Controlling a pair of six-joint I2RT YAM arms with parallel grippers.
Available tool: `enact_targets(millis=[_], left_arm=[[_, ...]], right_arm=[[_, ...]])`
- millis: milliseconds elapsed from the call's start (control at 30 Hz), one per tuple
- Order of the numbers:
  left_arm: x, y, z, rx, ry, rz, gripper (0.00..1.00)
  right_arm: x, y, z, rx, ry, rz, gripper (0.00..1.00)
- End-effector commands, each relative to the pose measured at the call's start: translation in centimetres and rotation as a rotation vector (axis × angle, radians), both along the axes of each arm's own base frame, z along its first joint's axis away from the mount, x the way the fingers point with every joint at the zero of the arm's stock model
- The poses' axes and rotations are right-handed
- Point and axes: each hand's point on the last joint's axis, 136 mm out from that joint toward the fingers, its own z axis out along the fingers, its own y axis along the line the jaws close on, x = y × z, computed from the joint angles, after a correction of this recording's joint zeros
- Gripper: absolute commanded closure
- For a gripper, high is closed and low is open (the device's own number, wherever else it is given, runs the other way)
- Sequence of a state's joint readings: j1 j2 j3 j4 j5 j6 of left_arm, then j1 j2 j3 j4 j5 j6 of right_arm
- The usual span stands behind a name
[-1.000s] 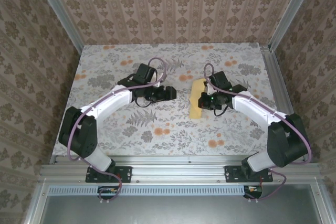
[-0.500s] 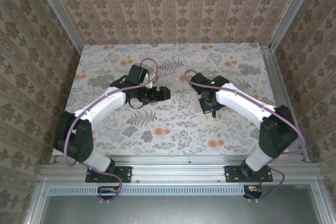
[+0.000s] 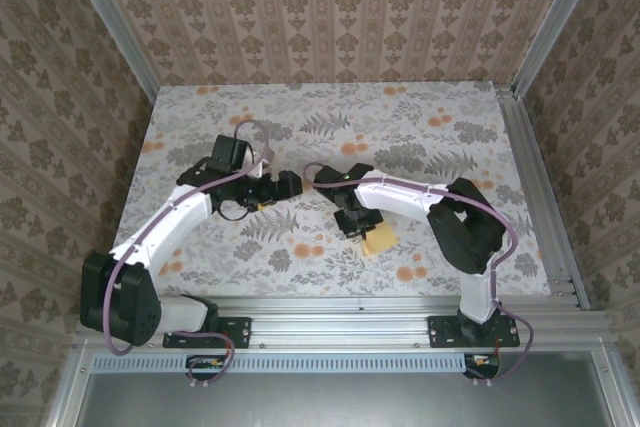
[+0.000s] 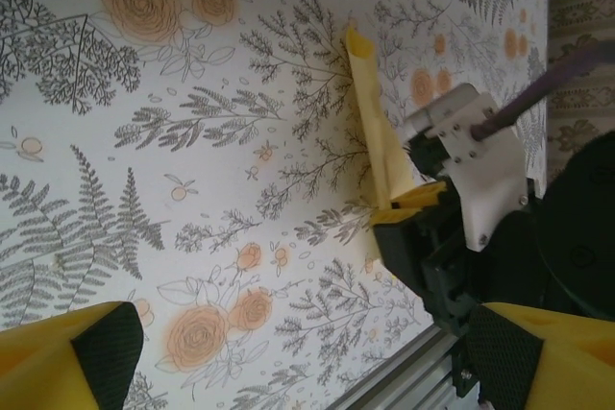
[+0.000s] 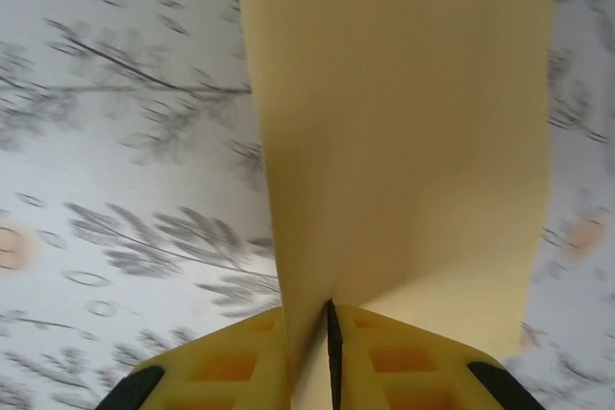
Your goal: Fold a paper plane with a square sheet of paper (pick it up from the middle)
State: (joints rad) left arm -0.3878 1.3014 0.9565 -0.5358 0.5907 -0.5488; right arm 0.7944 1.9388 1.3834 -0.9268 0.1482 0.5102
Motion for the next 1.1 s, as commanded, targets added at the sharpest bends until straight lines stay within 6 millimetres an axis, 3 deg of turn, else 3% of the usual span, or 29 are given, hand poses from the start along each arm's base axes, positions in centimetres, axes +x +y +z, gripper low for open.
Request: enact_targets(millis=[0,133,233,433,633,700,767,933,1067], left_arm=[[-1.4,0.5,-0.2,-0.009,0.024,-0.025,0.02],[-1.7,0.7,-0.7,-0.013,0.036,-0.024,0.02],[-1.7,0.7,-1.2,-0.013,0.045,-0.019,0.02],[-2.2,0.2,-1.7,-0.050,0.072,-0.027,0.02],[-2.3,-1.5,-1.9,-0.044,0.061,-0.056,0.06],[-1.7,-1.7,-2.1,-0.021,0.041,-0.042,0.08],[-2.1,-3.4,-2.0,-0.020,0.023,-0.073,0.11],[-1.8,-7.2,-2.6,0.003,-0.003,-0.133,0.21],[-2.1,-10.5,-4.5,0.037,0.023,-0.198,0.34]], right_arm=[[0.2,3.1,-0.7,0.113,0.025,-0.030,0.80],[0.3,5.0,-1.4,0.200,0.041,-0.048,0.76],[0.2,6.7,-1.5,0.298,0.063,-0.059,0.68],[0.7,7.7,0.4,0.451,0.043,-0.092,0.61],[1.7,5.0,4.3,0.575,-0.038,-0.146,0.60],[1.8,3.4,5.4,0.610,-0.062,-0.177,0.60],[1.7,1.4,6.1,0.641,-0.072,-0.209,0.60],[0.9,-3.3,5.5,0.676,-0.058,-0.295,0.60],[0.2,-5.1,4.8,0.722,-0.036,-0.338,0.59]])
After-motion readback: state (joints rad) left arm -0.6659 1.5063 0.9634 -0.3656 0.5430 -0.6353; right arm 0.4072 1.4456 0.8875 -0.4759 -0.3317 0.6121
